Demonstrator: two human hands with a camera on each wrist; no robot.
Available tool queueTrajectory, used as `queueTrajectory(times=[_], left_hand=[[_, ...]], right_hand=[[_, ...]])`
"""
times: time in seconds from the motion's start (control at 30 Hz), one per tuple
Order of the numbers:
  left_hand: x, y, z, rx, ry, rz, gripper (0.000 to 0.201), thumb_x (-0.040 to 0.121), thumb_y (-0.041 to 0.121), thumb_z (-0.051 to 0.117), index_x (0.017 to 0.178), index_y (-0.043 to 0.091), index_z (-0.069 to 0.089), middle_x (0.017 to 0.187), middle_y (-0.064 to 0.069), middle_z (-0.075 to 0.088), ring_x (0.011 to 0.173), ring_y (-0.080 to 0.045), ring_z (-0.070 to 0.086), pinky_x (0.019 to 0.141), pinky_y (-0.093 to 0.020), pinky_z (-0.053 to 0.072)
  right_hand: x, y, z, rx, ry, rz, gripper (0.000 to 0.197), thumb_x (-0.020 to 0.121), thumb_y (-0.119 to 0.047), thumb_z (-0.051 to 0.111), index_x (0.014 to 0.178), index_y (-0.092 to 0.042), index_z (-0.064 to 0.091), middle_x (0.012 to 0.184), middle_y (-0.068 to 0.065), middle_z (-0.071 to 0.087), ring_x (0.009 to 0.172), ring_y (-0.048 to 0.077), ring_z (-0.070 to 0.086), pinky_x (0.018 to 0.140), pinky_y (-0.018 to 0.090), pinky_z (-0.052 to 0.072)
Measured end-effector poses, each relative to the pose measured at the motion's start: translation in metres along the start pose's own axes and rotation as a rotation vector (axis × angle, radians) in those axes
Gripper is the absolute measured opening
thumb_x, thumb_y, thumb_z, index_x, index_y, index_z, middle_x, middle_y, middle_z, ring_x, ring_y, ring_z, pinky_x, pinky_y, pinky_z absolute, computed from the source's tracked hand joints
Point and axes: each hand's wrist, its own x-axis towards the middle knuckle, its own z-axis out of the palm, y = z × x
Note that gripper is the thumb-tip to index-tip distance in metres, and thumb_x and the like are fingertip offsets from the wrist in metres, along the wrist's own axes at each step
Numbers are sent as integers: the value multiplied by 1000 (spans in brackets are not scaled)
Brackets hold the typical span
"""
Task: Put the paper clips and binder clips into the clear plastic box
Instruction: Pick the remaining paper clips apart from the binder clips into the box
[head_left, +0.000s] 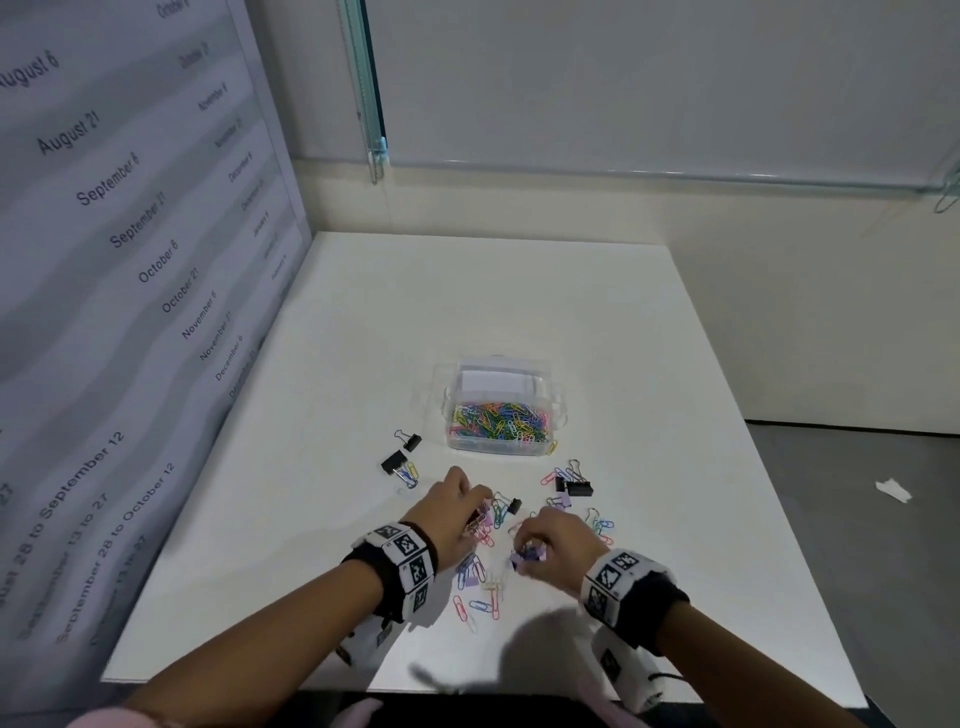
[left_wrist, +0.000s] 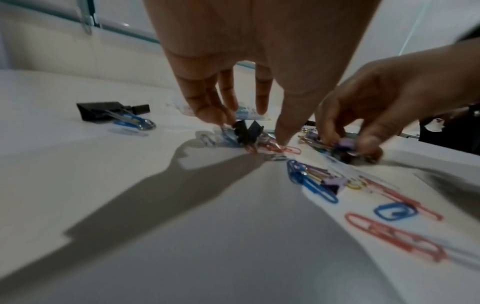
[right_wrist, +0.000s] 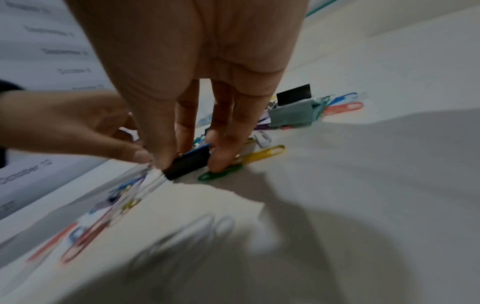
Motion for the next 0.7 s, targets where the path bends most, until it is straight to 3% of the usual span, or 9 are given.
queueTrajectory(times=[0.1,0.17,0.23,0.33,0.37,0.47,0.5,0.6,0.7], left_hand=[[-10,6,1,75,-11,78,62,80,37,64,133,24,36,124,-6,33,109,-25,45,90,-39,49],[-19,9,9,84,-31,201,65,79,43,62,135,26,34,126,-8,36,112,-26,43,92,-38,47],[-26,10,22,148,-95,317,66,84,43,57,140,27,28,140,-12,32,125,-29,38,102,-42,42],[-42,6,38,258,-183,400,71,91,45,46,148,25,10,158,-12,9,146,-28,11,119,-47,19],[-46,4,42,338,-171,416,73,92,49,42,149,26,4,159,-9,7,147,-27,9,119,-47,20],[-51,-13,59,422,-193,358,84,83,67,28,148,21,0,151,-6,34,134,-20,44,97,-39,51],[-52,-15,62,461,-156,320,84,84,70,23,148,20,4,153,-6,30,130,-19,49,93,-38,53],[-48,-17,64,451,-82,269,82,85,72,10,147,19,13,158,-15,-5,133,-20,45,95,-40,49],[-45,-13,59,366,-50,267,83,85,72,9,148,18,6,156,-14,-18,136,-25,40,99,-42,45]], right_hand=[[9,1,-8,49,92,68,19,83,-16,60,101,-16,67,92,6,56,88,22,54,74,24,36],[11,4,-11,64,122,101,26,82,-6,54,102,-15,68,92,5,55,91,22,56,79,25,40],[6,8,-16,86,165,112,31,79,0,50,101,-13,68,92,1,55,89,18,56,81,24,41],[-10,17,-18,56,160,69,27,76,-2,54,97,-12,68,80,-9,50,71,-2,47,68,16,33],[-16,21,-17,41,135,53,24,75,-4,57,95,-13,67,77,-13,47,67,-7,42,65,13,31],[-32,33,-10,7,49,14,20,72,-15,66,92,-19,67,75,-17,43,62,-4,42,61,8,32],[-36,35,-9,-4,9,-2,21,71,-19,69,92,-19,67,75,-18,43,62,-4,42,60,7,33],[-43,36,-1,-36,-114,-25,25,71,-24,75,93,-17,67,72,-19,44,60,-4,40,58,6,33],[-41,32,8,-50,-189,-12,21,72,-25,74,91,-18,68,68,-19,46,59,-4,42,55,6,30]])
